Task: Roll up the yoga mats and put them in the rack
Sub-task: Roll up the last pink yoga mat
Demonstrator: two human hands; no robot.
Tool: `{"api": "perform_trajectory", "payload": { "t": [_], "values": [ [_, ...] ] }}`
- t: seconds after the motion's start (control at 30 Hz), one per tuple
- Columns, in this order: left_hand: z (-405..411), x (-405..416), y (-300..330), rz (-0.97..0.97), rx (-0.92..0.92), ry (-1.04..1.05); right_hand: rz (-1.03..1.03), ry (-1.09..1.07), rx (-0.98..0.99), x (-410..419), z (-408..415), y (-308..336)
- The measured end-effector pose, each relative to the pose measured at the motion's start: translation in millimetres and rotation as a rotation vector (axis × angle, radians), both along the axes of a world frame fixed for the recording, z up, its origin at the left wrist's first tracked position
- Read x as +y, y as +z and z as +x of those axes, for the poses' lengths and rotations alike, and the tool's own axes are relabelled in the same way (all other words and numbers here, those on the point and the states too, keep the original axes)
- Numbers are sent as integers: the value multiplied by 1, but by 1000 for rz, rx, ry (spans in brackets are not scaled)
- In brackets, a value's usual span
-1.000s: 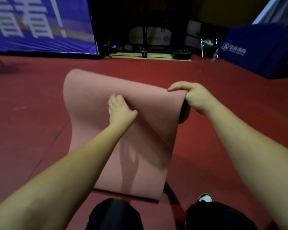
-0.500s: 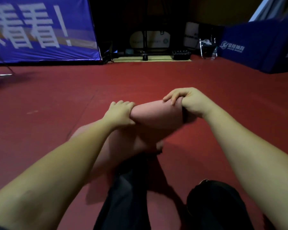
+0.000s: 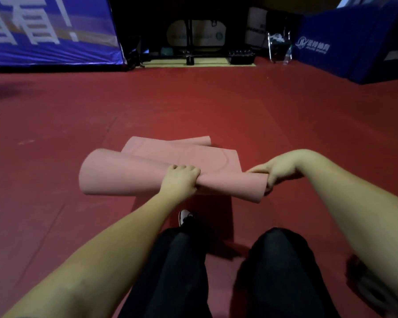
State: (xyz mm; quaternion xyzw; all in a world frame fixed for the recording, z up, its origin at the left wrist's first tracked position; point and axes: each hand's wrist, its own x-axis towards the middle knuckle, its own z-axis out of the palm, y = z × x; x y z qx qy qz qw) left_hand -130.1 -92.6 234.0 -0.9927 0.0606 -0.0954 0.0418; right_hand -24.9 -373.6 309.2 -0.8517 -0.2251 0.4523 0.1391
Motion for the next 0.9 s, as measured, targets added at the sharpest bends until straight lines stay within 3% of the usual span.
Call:
{"api": "perform_trajectory", "payload": {
  "t": [0.07, 0.13, 0.2, 0.3, 0.37, 0.47, 0.53, 0.67, 0.77, 0.83, 0.9],
  "values": [
    [-7, -4, -16, -29, -2, -27, 241, -241, 299, -13, 4, -2],
    [-11, -8, -26, -14, 47, -75, 381, -396, 432, -24, 12, 0],
    [-13, -11, -41, 14, 19, -146, 267, -432, 345, -20, 17, -3],
    [-17, -25, -55, 18, -46, -262, -136, -315, 97, 9, 22, -29],
    [-16, -33, -59, 6, -64, -287, -305, -236, 117, 26, 32, -61],
    [-17, -33, -65, -10, -86, -299, -355, -186, 178, 36, 58, -123],
    [-20, -30, -68, -32, -68, -260, -329, -179, 165, 43, 47, -125],
    [-22, -25, -69, -44, 78, -206, -189, -6, -234, 63, 20, -69],
    [-16, -7, -50, -352, 233, -127, 1, 68, -644, 65, 20, -36],
    [-6, 13, -30, -499, 142, -9, 51, 148, -948, 65, 17, -17],
    [5, 34, -6, -509, -4, 80, 45, 240, -1204, 65, 11, -1]
  ]
}}
